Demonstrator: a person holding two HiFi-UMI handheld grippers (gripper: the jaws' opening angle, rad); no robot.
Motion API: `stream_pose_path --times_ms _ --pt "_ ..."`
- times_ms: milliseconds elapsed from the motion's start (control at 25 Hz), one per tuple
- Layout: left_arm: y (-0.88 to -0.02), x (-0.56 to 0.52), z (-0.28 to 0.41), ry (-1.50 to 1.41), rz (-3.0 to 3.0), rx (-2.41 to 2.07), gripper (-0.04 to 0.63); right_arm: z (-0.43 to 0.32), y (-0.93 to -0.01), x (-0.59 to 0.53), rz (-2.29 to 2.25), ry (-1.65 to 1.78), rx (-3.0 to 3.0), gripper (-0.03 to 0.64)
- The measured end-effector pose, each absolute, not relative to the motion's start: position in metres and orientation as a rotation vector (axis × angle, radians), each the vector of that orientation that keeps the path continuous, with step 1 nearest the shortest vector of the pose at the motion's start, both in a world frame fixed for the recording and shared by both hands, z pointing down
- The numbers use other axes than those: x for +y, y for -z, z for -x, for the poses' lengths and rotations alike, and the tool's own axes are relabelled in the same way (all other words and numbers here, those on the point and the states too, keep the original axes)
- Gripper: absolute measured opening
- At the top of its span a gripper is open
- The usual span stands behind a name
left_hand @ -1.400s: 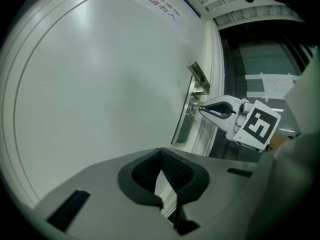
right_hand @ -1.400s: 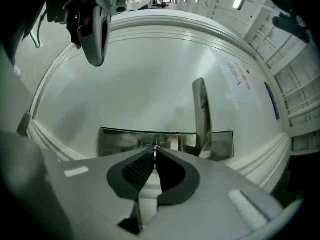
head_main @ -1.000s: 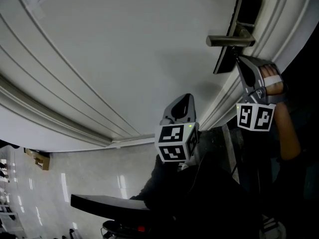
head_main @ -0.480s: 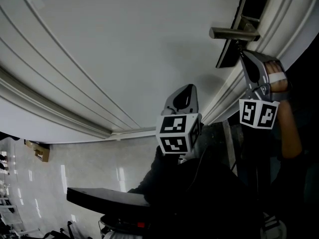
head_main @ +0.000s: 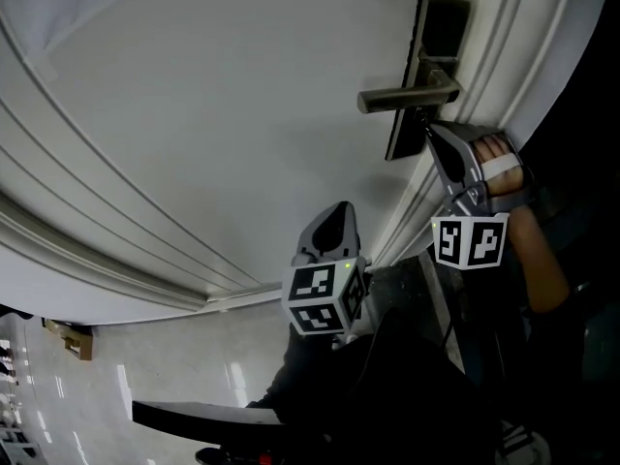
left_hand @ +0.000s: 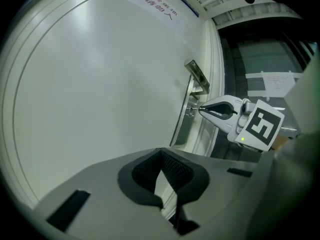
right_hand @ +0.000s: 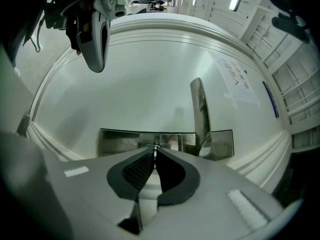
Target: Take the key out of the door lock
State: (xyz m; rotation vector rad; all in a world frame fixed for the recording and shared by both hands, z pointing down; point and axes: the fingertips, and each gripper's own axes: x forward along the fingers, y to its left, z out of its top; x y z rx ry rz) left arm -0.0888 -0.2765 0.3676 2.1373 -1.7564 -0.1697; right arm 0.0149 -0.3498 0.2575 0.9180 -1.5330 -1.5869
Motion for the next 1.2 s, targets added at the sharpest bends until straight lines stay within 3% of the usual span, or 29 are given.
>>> stream_pose_path --times_ms 1200 --pt "-0.372 -0.2742 0.0878 0.189 -2.123 -1.755 -0.002 -0.018 -0.2579 -0.3485 -0.917 1.584 -1.543 0.012"
